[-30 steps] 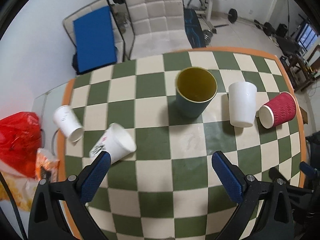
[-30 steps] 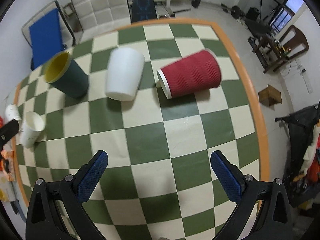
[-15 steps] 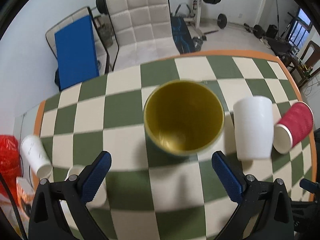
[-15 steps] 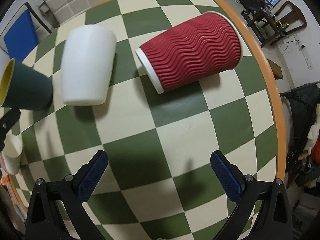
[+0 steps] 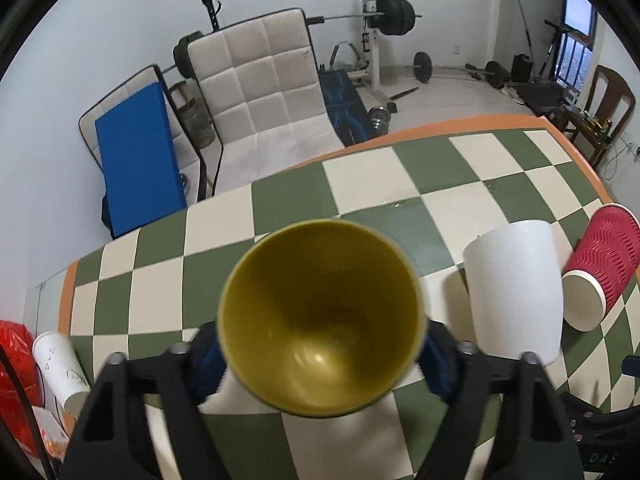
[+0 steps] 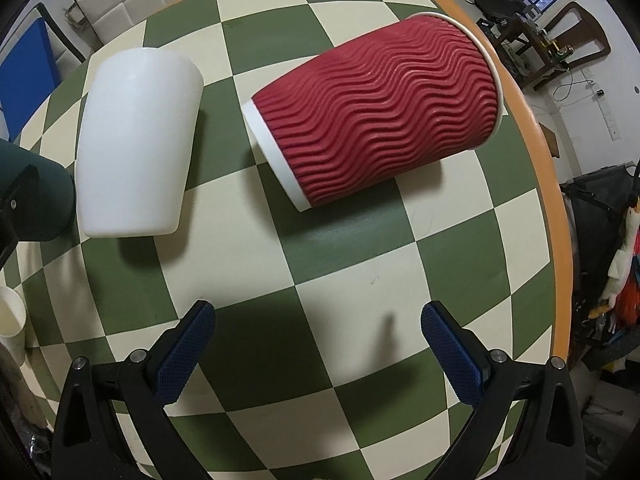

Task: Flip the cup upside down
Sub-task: 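Lift the teal mug with the left tool and carry it toward the table edge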

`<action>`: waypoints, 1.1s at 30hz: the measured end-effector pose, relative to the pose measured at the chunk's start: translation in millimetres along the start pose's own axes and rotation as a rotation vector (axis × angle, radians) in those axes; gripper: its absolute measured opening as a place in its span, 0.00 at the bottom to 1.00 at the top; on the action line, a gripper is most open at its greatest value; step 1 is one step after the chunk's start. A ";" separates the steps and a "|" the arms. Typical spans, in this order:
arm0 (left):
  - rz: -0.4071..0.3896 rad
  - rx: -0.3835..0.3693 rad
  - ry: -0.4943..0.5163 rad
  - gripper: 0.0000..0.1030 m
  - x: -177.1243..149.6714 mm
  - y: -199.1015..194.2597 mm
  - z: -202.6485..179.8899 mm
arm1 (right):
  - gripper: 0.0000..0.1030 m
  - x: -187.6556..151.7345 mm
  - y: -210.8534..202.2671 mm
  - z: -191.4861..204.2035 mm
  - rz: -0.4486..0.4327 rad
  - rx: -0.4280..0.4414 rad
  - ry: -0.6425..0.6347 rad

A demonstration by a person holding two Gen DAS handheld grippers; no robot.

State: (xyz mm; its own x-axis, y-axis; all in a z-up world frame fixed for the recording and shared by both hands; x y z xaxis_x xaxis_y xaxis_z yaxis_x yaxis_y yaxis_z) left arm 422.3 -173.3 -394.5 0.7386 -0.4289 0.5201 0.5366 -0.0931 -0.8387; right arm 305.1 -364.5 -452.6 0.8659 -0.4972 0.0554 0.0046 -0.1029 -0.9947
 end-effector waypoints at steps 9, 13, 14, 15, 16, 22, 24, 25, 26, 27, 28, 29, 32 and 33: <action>-0.020 -0.019 0.016 0.67 4.1 -9.4 -5.6 | 1.00 5.9 -10.8 5.5 -0.002 0.002 -0.005; -0.005 -0.041 0.027 0.67 1.2 -20.2 -10.0 | 1.00 8.1 -16.7 3.4 -0.005 -0.003 -0.014; 0.002 -0.043 0.030 0.67 0.1 -22.7 -11.6 | 1.00 12.8 -9.7 11.6 -0.007 -0.001 -0.015; 0.011 -0.052 0.033 0.67 -1.5 -26.1 -13.2 | 1.00 10.4 -14.0 15.3 -0.009 -0.001 -0.019; 0.023 -0.068 0.034 0.67 -3.6 -30.6 -14.9 | 1.00 11.8 -16.6 14.9 -0.012 -0.001 -0.026; 0.088 -0.128 0.047 0.67 -18.4 -61.0 -25.0 | 1.00 4.3 -35.8 11.2 -0.030 0.009 -0.082; 0.109 -0.139 0.052 0.67 -24.9 -74.8 -28.3 | 1.00 -2.0 -42.5 7.3 -0.038 0.009 -0.103; 0.118 -0.145 0.052 0.67 -27.6 -80.3 -29.3 | 1.00 -7.9 -46.3 5.0 -0.039 0.013 -0.116; 0.130 -0.151 0.052 0.67 -30.5 -85.6 -30.2 | 1.00 -11.6 -49.0 3.8 -0.038 0.016 -0.124; 0.144 -0.156 0.050 0.67 -34.3 -91.8 -31.1 | 1.00 -21.2 -50.2 1.4 -0.039 0.022 -0.132; 0.160 -0.164 0.047 0.67 -39.1 -99.1 -32.2 | 1.00 -29.5 -52.2 -1.6 -0.039 0.029 -0.140; 0.172 -0.169 0.047 0.67 -43.0 -103.9 -32.7 | 1.00 -37.6 -55.0 -4.1 -0.040 0.034 -0.151; 0.209 -0.179 0.048 0.67 -59.4 -123.2 -36.8 | 1.00 -59.7 -61.8 -3.3 -0.048 0.040 -0.187; 0.226 -0.184 0.049 0.67 -68.1 -131.7 -39.4 | 1.00 -66.1 -61.0 -3.5 -0.047 0.044 -0.193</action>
State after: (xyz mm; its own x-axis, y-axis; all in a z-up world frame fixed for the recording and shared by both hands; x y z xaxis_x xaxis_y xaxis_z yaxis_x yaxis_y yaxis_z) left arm 285.3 -167.2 -325.8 0.8081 -0.4996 0.3120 0.2744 -0.1495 -0.9499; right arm 245.8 -328.4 -395.2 0.9442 -0.3175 0.0882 0.0652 -0.0822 -0.9945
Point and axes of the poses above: each gripper's, at about its wrist camera, not at the fingertips, and y roughly the way its jaws point, z to its left, x to its top, the point moved 3 cm from there along y, roughly the way its jaws point, and after that the axes turned 3 degrees about y, right-handed, at the moved point
